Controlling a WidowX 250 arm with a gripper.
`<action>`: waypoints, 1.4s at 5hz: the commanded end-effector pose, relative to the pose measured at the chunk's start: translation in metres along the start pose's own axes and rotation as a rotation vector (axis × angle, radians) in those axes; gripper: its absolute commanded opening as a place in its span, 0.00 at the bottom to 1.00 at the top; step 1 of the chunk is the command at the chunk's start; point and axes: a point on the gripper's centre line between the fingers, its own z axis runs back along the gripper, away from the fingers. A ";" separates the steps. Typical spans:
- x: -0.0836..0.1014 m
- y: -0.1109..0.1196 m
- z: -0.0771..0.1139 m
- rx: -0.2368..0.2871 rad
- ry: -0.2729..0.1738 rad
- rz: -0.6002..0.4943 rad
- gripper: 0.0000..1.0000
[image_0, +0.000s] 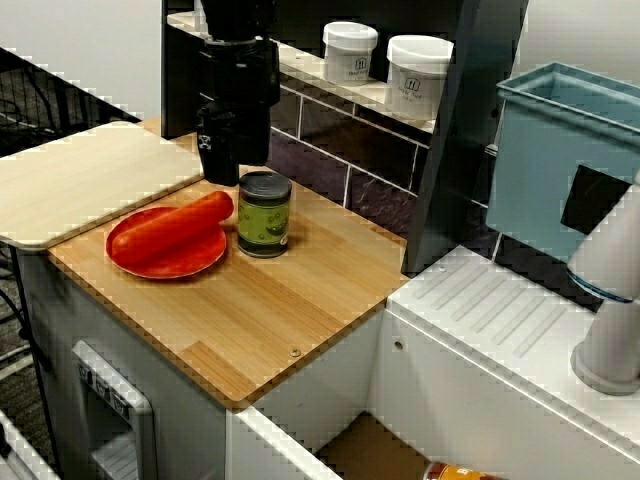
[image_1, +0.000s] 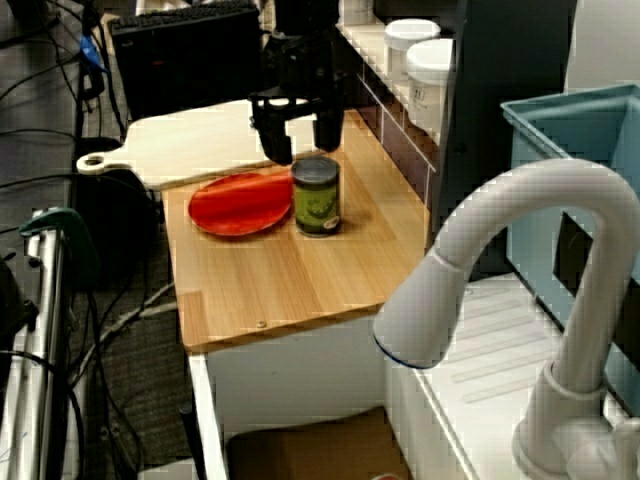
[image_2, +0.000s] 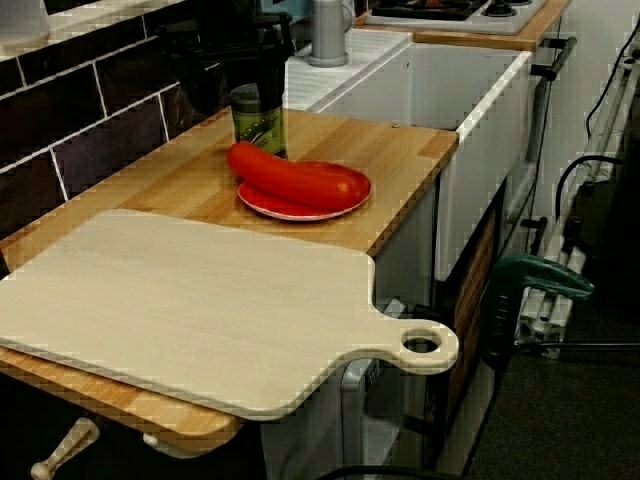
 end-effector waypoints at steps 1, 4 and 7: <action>0.003 0.002 -0.004 -0.007 -0.001 -0.041 1.00; 0.017 -0.015 -0.006 -0.058 -0.029 -0.034 1.00; 0.047 -0.045 -0.015 -0.103 -0.065 -0.047 1.00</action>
